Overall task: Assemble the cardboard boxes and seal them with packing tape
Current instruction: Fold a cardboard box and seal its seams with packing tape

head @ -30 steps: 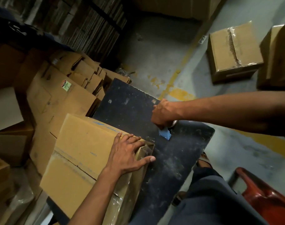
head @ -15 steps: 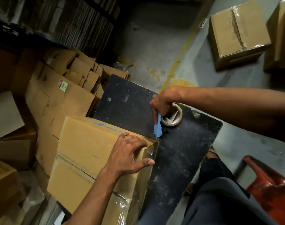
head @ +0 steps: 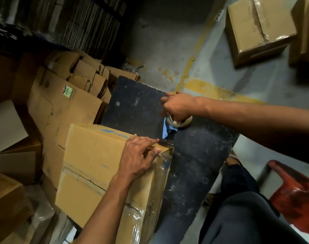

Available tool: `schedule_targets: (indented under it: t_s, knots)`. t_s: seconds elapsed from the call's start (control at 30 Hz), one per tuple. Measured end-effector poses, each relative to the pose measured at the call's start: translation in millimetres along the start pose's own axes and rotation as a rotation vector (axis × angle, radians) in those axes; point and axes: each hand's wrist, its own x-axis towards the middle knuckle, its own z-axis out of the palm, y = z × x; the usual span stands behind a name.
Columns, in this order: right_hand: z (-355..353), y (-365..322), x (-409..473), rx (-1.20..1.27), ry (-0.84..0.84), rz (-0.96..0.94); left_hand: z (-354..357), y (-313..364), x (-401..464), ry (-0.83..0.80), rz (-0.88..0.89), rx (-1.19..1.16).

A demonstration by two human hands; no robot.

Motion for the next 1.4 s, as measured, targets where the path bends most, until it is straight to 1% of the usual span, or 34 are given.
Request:
schedule_targets:
  t_s: [0.07, 0.1, 0.13, 0.17, 0.2, 0.27, 0.33, 0.37, 0.5, 0.57, 0.7, 0.77, 0.93, 0.97, 1.03, 1.1, 1.2, 1.33, 1.37, 1.4]
  knots:
    - [11.3, -13.0, -23.2, 0.167, 0.336, 0.024, 7.1, -7.5, -2.5, 0.108, -0.007, 0.018]
    - [23.5, -22.4, -34.8, 0.306, 0.472, 0.027, 9.7, -7.2, -3.0, 0.132, -0.015, 0.039]
    - [35.2, -35.9, -47.8, 0.463, 0.556, 0.039, 12.0, -5.4, -3.1, 0.146, -0.027, 0.059]
    - [48.4, -51.6, -59.5, 0.616, 0.583, 0.068, 13.0, -2.7, -3.2, 0.151, -0.047, 0.07]
    - [61.1, -68.5, -70.8, 0.751, 0.575, 0.11, 13.8, -1.2, -2.5, 0.154, -0.069, 0.074]
    - [81.1, -101.8, -89.0, 0.965, 0.516, 0.199, 16.9, -0.9, -2.4, 0.183, -0.096, 0.087]
    - [96.2, -131.4, -96.7, 1.079, 0.465, 0.222, 20.0, -1.7, -2.2, 0.197, -0.113, 0.088]
    - [104.0, -144.4, -95.7, 1.105, 0.472, 0.218, 21.0, -2.5, -1.8, 0.202, -0.115, 0.081]
    - [133.1, -195.9, -81.0, 1.137, 0.626, 0.222, 24.4, -4.9, -3.8, 0.239, -0.099, 0.076]
    - [143.1, -217.5, -72.9, 1.129, 0.706, 0.27, 27.6, -7.5, -2.4, 0.247, -0.101, 0.08]
    - [157.7, -254.8, -55.2, 1.029, 0.834, 0.387, 32.9, -14.5, 0.2, 0.268, -0.104, 0.089]
    - [160.3, -267.6, -52.8, 1.021, 0.84, 0.42, 33.5, -15.4, -0.1, 0.272, -0.097, 0.091]
    - [183.9, -278.5, -86.8, 0.907, 0.766, 0.332, 34.9, -14.4, -2.3, 0.295, -0.075, 0.092]
    - [186.4, -274.9, -93.1, 0.927, 0.79, 0.328, 35.3, -14.5, -2.0, 0.294, -0.076, 0.09]
    - [181.0, -261.9, -95.1, 1.006, 0.87, 0.378, 36.1, -15.0, -1.5, 0.288, -0.087, 0.088]
    - [168.6, -247.7, -83.4, 1.1, 0.893, 0.436, 36.8, -16.7, -0.5, 0.29, -0.089, 0.085]
    - [158.7, -247.2, -64.1, 1.08, 0.909, 0.416, 36.5, -17.1, 0.3, 0.285, -0.109, 0.079]
    - [184.4, -248.9, -79.0, 0.933, 0.787, 0.377, 36.5, -18.4, -0.4, 0.282, -0.091, 0.077]
    - [184.8, -243.6, -87.1, 0.936, 0.774, 0.388, 35.8, -17.8, 0.4, 0.281, -0.088, 0.066]
    - [179.1, -238.3, -93.8, 0.966, 0.803, 0.42, 35.2, -17.3, 1.1, 0.28, -0.09, 0.059]
